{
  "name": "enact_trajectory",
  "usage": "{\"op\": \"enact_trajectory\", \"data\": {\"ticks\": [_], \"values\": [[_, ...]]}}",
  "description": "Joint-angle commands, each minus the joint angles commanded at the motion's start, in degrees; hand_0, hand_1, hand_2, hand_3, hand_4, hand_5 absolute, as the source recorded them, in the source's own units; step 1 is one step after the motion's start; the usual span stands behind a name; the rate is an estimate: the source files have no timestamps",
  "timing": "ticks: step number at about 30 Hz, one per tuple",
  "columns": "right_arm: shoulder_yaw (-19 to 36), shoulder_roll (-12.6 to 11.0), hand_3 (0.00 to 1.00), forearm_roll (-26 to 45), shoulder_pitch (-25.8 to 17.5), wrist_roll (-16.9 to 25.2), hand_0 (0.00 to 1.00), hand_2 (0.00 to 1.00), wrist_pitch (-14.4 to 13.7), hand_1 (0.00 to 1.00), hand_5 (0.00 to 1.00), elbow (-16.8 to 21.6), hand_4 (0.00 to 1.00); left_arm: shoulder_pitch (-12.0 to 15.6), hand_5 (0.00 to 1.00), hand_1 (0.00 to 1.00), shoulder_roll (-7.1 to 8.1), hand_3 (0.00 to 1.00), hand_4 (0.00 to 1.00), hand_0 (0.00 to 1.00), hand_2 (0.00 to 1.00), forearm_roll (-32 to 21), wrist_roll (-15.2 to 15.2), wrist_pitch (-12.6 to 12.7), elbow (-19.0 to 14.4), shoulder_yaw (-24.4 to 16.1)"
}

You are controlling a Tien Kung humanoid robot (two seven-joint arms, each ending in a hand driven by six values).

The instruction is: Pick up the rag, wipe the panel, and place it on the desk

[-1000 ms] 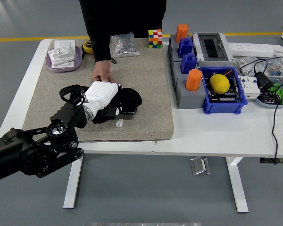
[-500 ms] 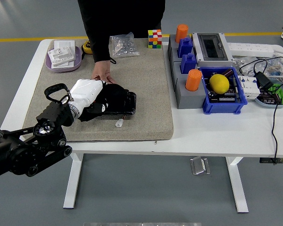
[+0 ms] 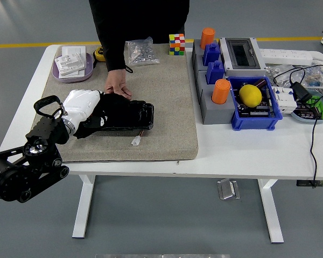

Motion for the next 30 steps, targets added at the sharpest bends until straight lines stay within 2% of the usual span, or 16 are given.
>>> {"op": "enact_trajectory", "data": {"ticks": [30], "values": [[0.47, 0.96, 0.574, 0.64, -0.99, 0.19, 0.724, 0.665, -0.15, 0.523, 0.422, 0.00, 0.998, 3.26, 0.002, 0.116, 4.50, 0.370, 0.323, 0.215, 0.476, 1.95, 0.02, 0.21, 1.48, -5.07]]}}
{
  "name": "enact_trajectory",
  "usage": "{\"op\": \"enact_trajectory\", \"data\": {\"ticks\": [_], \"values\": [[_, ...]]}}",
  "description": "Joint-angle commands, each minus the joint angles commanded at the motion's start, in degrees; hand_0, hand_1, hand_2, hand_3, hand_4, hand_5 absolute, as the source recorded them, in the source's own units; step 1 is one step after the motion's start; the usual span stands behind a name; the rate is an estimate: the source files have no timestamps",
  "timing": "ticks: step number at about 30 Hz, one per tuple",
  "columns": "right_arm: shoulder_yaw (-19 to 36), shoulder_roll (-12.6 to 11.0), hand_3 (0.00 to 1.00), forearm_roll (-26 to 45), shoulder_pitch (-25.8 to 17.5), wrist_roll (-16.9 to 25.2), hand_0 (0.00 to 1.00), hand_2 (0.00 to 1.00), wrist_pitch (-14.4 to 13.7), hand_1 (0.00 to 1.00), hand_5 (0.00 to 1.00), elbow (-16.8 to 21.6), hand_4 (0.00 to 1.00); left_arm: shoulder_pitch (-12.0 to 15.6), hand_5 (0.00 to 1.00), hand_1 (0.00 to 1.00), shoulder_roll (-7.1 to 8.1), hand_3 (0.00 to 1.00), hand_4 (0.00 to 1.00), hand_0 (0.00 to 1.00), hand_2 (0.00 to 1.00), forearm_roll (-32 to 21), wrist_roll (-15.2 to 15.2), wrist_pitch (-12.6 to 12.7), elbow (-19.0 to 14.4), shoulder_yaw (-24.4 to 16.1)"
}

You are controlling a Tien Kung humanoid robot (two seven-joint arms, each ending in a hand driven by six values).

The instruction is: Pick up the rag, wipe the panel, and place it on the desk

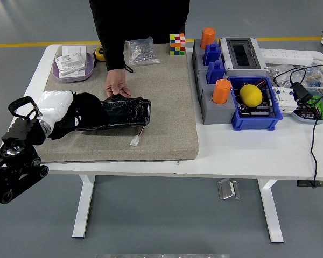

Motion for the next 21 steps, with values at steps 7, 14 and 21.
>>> {"op": "enact_trajectory", "data": {"ticks": [7, 14, 21], "values": [[0.11, 0.09, 0.574, 0.07, -0.03, -0.10, 0.723, 0.665, 0.11, 0.524, 0.423, 0.00, 0.998, 0.38, 0.002, 0.116, 0.57, 0.370, 0.324, 0.215, 0.476, 0.55, 0.07, 0.05, -0.02, -1.40], [-0.10, 0.11, 0.574, 0.33, 0.02, -0.09, 0.723, 0.665, 0.17, 0.524, 0.423, 0.00, 0.998, 0.25, 0.002, 0.115, 0.34, 0.370, 0.323, 0.216, 0.476, 0.87, 0.21, 0.02, -0.27, -1.89], [0.11, 0.15, 0.573, 0.05, 0.15, -0.14, 0.723, 0.665, 0.19, 0.523, 0.424, 0.00, 0.998, -0.71, 0.002, 0.114, -1.03, 0.370, 0.324, 0.216, 0.476, 0.83, 0.42, -0.04, -0.67, -0.82]]}}
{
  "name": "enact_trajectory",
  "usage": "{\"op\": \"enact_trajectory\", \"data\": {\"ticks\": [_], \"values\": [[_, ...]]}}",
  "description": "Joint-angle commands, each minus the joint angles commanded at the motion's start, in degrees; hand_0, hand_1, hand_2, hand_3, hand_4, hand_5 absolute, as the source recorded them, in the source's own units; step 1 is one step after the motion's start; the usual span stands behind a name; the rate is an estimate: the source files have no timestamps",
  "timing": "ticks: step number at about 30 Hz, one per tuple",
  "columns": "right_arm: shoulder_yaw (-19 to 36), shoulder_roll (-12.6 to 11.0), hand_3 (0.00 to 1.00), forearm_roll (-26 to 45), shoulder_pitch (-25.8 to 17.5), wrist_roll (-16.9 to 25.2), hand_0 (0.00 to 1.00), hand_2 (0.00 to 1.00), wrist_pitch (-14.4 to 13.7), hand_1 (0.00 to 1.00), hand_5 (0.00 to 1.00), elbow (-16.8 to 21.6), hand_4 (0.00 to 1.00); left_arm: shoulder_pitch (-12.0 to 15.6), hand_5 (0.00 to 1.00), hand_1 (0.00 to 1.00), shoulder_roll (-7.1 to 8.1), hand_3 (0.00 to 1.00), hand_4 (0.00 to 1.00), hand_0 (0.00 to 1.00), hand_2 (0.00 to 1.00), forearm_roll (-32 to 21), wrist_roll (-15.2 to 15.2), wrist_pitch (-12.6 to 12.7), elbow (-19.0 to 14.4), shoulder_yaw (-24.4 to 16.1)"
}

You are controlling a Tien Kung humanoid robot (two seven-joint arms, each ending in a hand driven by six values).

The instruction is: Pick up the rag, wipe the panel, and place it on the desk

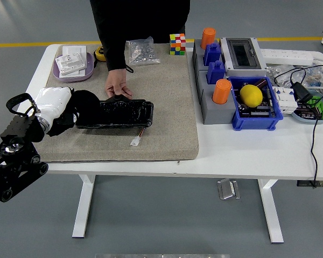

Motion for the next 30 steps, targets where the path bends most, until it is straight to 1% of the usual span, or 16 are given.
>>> {"op": "enact_trajectory", "data": {"ticks": [4, 6, 12, 22, 30], "values": [[0.25, -0.03, 0.574, -0.28, 0.06, -0.08, 0.723, 0.665, 0.03, 0.520, 0.423, 0.00, 0.998, -1.02, 0.002, 0.114, -0.98, 0.370, 0.325, 0.217, 0.476, -0.29, 0.17, -0.14, -0.21, 1.29], [0.16, -0.07, 0.574, -0.25, 0.14, -0.07, 0.723, 0.665, 0.04, 0.520, 0.423, 0.00, 0.998, -1.89, 0.002, 0.114, -1.98, 0.370, 0.325, 0.217, 0.476, -0.57, 0.26, -0.21, -0.36, 2.36], [-0.13, -0.20, 0.573, -0.18, 0.35, -0.07, 0.723, 0.665, 0.09, 0.520, 0.424, 0.00, 0.998, -3.66, 0.002, 0.114, -4.31, 0.373, 0.327, 0.217, 0.477, -1.20, 0.70, -0.75, -0.62, 4.98], [-0.65, -0.58, 0.574, -0.14, 0.70, -0.20, 0.720, 0.665, 0.29, 0.519, 0.423, 0.00, 0.998, -6.04, 0.002, 0.113, -6.79, 0.374, 0.327, 0.215, 0.478, -2.18, 1.10, -1.04, -2.36, 8.96], [-1.36, -0.73, 0.574, 0.21, 0.93, -0.12, 0.719, 0.664, 0.36, 0.519, 0.423, 0.00, 0.998, -8.12, 0.002, 0.113, -8.74, 0.375, 0.328, 0.218, 0.478, -2.87, 1.20, -1.12, -3.01, 11.60]]}}
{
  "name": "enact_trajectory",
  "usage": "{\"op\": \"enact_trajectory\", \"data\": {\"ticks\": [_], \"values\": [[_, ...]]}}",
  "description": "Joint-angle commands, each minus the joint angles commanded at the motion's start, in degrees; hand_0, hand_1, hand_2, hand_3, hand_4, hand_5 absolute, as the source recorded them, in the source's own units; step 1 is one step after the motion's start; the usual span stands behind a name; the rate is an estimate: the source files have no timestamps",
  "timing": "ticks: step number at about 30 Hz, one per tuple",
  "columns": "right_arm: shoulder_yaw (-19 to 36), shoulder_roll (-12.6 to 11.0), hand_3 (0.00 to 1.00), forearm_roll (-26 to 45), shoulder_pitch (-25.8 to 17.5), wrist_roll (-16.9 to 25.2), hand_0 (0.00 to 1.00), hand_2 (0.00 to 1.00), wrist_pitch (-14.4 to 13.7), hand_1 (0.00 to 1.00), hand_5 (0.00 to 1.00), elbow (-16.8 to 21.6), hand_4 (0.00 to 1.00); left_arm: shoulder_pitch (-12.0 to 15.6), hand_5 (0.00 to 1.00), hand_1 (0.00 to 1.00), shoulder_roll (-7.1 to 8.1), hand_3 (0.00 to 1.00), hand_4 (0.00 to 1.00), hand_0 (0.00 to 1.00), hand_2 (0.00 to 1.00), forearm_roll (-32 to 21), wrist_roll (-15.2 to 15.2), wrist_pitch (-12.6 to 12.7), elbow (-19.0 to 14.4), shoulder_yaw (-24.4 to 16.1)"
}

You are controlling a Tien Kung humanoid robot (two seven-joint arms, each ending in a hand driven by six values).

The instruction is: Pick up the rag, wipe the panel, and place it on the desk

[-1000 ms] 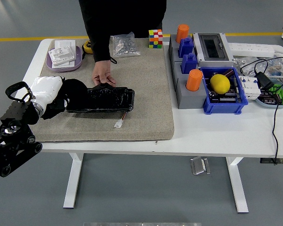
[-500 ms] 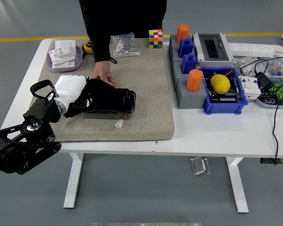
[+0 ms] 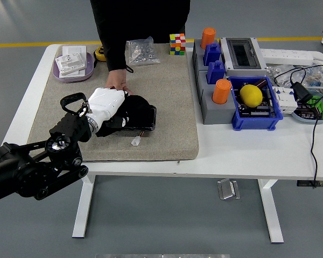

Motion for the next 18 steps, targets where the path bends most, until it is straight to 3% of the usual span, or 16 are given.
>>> {"op": "enact_trajectory", "data": {"ticks": [13, 18], "values": [[-0.35, -0.08, 0.574, 0.00, 0.23, -0.07, 0.721, 0.664, 0.14, 0.517, 0.423, 0.00, 0.998, -1.46, 0.002, 0.112, -1.54, 0.373, 0.331, 0.215, 0.475, -0.56, 0.36, -0.25, -1.07, 4.44], [-0.56, -0.05, 0.574, 0.20, 0.26, -0.04, 0.720, 0.664, 0.11, 0.518, 0.423, 0.00, 0.998, -1.46, 0.002, 0.112, -1.71, 0.373, 0.332, 0.216, 0.475, -0.44, 0.38, -0.26, -1.23, 4.33]]}}
